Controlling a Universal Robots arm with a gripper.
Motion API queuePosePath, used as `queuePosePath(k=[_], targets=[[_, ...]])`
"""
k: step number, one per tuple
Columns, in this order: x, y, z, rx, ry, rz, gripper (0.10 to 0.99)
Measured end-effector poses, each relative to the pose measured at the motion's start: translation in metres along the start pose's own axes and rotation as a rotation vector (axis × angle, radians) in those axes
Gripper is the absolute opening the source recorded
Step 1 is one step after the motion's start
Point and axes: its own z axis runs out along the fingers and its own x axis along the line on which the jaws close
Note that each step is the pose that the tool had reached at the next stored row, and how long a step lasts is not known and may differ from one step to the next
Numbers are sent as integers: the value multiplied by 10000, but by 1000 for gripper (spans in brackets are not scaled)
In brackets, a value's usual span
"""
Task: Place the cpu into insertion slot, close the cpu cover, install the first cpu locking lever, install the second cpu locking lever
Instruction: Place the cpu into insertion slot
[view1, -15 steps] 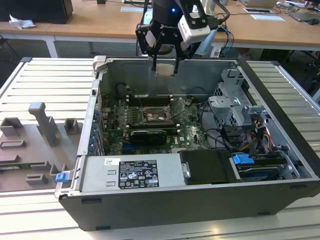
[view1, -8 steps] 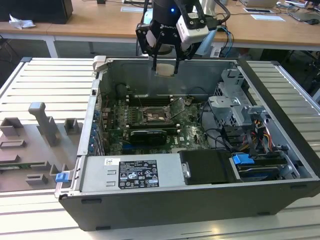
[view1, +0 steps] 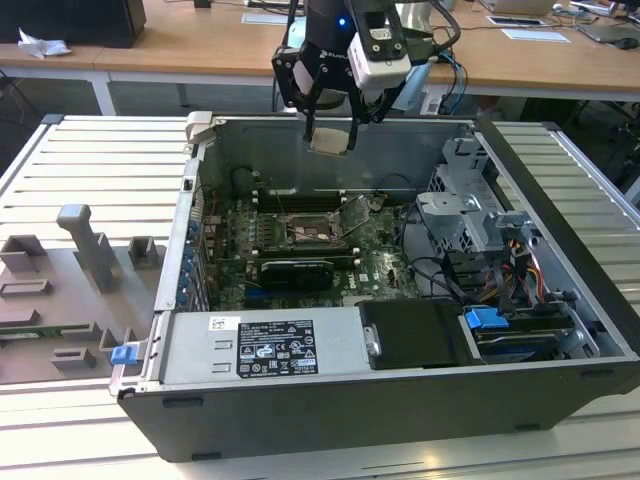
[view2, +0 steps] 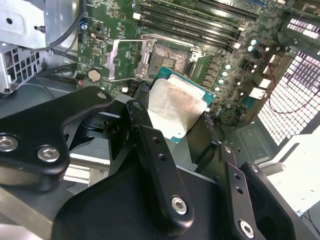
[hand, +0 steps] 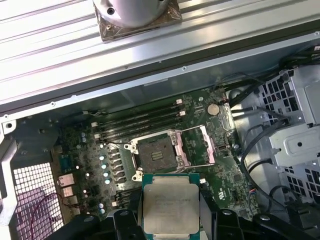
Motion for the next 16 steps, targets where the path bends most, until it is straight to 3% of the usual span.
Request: queuePosePath(k=[4,16], targets=[[-2,-3,43,14,22,25,541],[-2,-5,65,-14,-67,1038,541]])
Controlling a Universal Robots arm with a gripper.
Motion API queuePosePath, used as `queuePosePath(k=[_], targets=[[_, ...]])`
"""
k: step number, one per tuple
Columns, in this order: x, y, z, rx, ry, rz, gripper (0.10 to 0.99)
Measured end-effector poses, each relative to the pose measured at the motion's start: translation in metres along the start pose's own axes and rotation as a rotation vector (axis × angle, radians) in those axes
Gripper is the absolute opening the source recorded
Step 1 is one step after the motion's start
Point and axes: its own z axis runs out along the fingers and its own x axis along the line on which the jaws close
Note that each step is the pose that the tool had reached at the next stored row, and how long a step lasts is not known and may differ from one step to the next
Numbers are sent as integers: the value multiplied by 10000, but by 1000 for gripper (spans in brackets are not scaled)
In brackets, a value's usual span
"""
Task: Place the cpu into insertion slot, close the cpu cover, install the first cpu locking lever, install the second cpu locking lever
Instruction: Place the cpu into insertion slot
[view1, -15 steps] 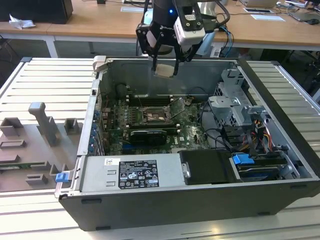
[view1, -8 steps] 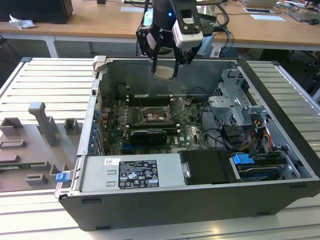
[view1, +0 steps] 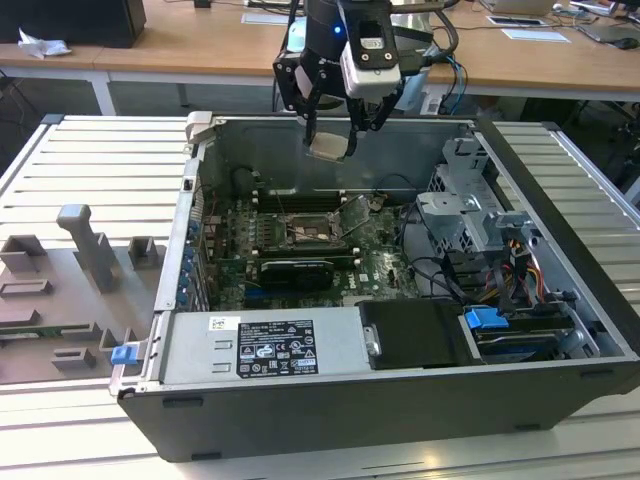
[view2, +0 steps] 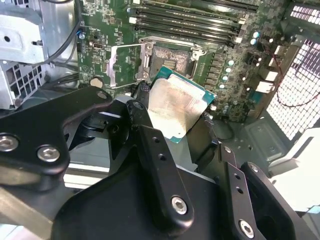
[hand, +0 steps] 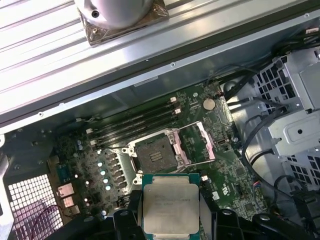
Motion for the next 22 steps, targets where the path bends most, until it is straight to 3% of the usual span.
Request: queuePosePath(k=[22], targets=[[-1,-3,34,35,-194,1860,541]])
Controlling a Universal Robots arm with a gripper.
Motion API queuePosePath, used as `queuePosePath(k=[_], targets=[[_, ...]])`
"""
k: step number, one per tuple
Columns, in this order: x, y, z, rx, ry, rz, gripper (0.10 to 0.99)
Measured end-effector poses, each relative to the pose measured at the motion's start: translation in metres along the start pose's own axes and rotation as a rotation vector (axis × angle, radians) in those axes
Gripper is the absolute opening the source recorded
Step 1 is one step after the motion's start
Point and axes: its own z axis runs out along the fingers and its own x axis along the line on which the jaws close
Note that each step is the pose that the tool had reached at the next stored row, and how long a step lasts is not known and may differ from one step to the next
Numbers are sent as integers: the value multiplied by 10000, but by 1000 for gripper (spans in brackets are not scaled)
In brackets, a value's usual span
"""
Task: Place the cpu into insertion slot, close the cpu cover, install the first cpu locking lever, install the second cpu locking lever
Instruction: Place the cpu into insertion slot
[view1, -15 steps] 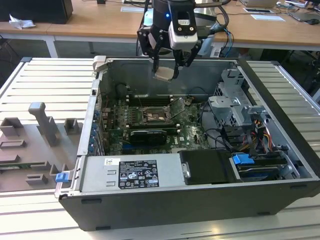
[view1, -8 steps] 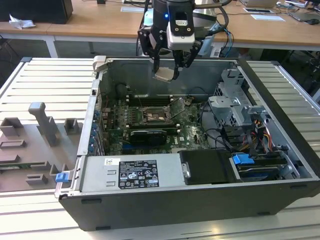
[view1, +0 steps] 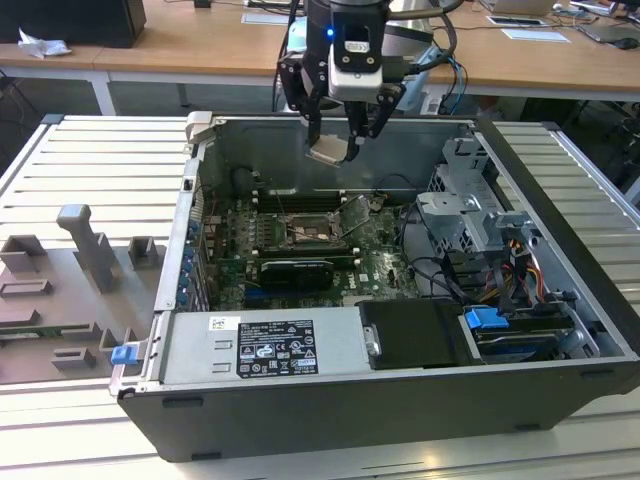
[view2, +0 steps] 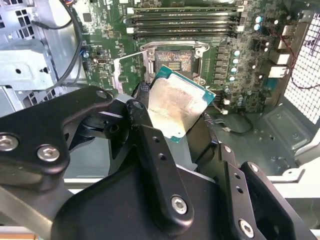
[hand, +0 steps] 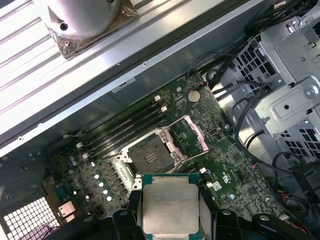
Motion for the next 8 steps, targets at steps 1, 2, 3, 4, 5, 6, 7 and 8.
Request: queuePosePath(k=[1,2,3,4,5,6,7,8], targets=[[0,0,1,-2,-5,67,541],[0,0,1,-4,-10,132,541],[0,0,3,-6,-18,234,541],[0,0,5,-7,-25,305,541],[0,0,9,-8,-34,412,541],[0,-1,13,-10,-46,561,541],[0,-1,20,-15,-62,771,541],[0,-1,25,-18,-73,912,541]])
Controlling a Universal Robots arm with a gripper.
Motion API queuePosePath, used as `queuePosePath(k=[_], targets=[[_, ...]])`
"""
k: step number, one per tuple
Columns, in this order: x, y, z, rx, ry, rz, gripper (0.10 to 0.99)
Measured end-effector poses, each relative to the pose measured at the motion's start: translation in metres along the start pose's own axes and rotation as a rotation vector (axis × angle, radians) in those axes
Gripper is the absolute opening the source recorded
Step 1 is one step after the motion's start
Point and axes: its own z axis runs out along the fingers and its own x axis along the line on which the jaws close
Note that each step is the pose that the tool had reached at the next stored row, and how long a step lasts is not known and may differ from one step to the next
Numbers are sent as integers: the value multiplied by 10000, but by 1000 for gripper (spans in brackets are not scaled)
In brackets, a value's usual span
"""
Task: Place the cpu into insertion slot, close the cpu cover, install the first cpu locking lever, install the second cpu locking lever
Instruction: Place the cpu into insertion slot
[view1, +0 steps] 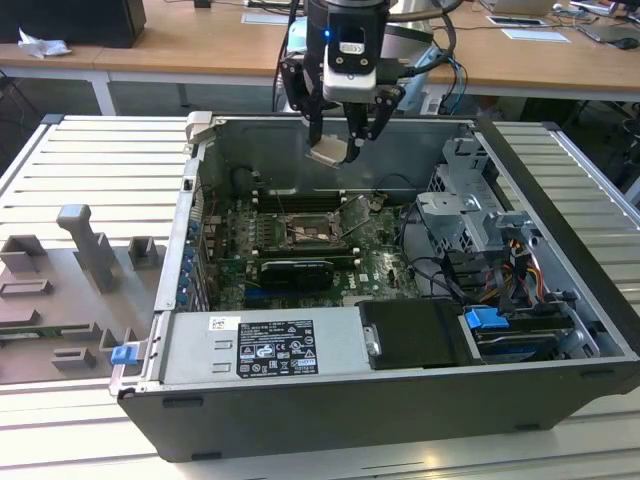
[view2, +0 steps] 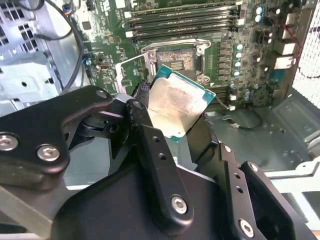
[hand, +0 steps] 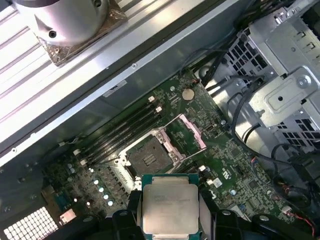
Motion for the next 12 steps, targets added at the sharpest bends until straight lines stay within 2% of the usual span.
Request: queuePosePath(k=[3,7,12], targets=[[-1,-2,27,-21,-61,800,541],[-1,-4,48,-38,-107,1427,541],[-2,-6,74,-40,-115,1533,541]])
